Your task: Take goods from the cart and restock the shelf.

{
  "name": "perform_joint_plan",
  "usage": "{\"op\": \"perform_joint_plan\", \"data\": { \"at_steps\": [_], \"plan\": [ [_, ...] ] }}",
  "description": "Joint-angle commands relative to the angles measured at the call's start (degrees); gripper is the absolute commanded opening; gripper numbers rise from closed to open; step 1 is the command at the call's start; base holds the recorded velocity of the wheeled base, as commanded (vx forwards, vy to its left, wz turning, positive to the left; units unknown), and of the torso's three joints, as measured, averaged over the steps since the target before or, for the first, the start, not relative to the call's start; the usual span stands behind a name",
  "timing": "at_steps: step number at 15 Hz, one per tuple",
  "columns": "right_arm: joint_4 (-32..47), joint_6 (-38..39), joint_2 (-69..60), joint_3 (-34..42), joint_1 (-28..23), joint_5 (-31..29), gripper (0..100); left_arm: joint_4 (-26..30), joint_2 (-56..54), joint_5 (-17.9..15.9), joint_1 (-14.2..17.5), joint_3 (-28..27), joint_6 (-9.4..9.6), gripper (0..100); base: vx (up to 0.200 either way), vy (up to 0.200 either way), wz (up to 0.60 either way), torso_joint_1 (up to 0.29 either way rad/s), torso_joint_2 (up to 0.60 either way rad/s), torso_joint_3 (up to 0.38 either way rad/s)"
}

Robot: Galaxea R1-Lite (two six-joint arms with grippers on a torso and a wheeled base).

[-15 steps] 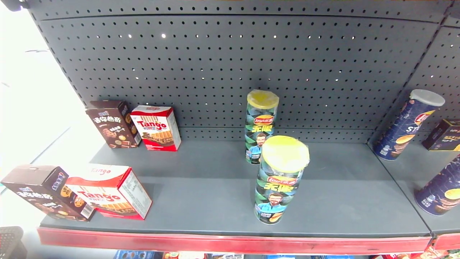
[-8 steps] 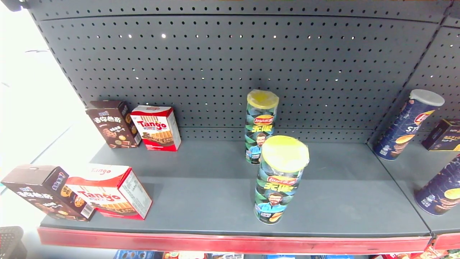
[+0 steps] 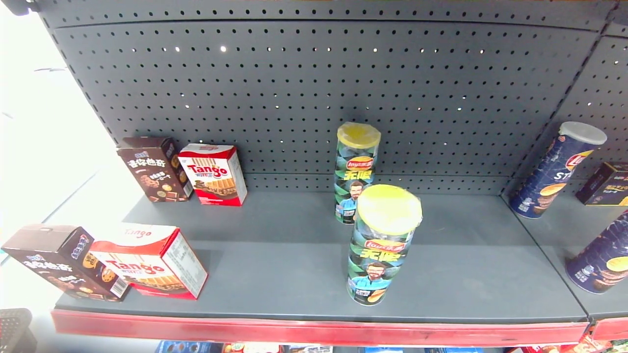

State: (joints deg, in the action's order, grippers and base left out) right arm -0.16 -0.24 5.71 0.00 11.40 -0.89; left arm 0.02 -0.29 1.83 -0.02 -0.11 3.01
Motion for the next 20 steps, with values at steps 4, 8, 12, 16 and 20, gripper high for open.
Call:
{"op": "perform_joint_plan", "data": {
  "at_steps": [4,8,12,16,20],
  "plan": [
    [0.1,-0.5,0.2,0.0,1.7,0.4,100,0.1,0.3,-1.6,-0.1,0.0,0.42,100,0.0,0.0,0.0,0.0,0.0,0.0],
    [-6.4,1.9,13.5,-11.0,4.4,0.5,100,0.2,0.3,-2.1,-0.2,-0.1,-1.87,100,0.0,0.0,0.0,0.0,0.0,0.0],
    [-7.7,-1.2,36.8,-18.8,15.2,-0.3,100,0.1,0.3,-1.7,-0.1,-0.1,-1.87,100,0.0,0.0,0.0,0.0,0.0,0.0],
    [-12.0,-1.2,47.0,-19.8,18.1,-3.1,100,0.0,0.3,-1.9,-0.1,0.0,-1.78,100,0.0,0.0,0.0,0.0,0.0,0.0],
    [-14.5,-1.1,56.3,-22.5,18.6,-3.9,100,0.1,0.3,-2.2,-0.2,-0.1,-1.69,100,0.0,0.0,0.0,0.0,0.0,0.0]
  ]
}}
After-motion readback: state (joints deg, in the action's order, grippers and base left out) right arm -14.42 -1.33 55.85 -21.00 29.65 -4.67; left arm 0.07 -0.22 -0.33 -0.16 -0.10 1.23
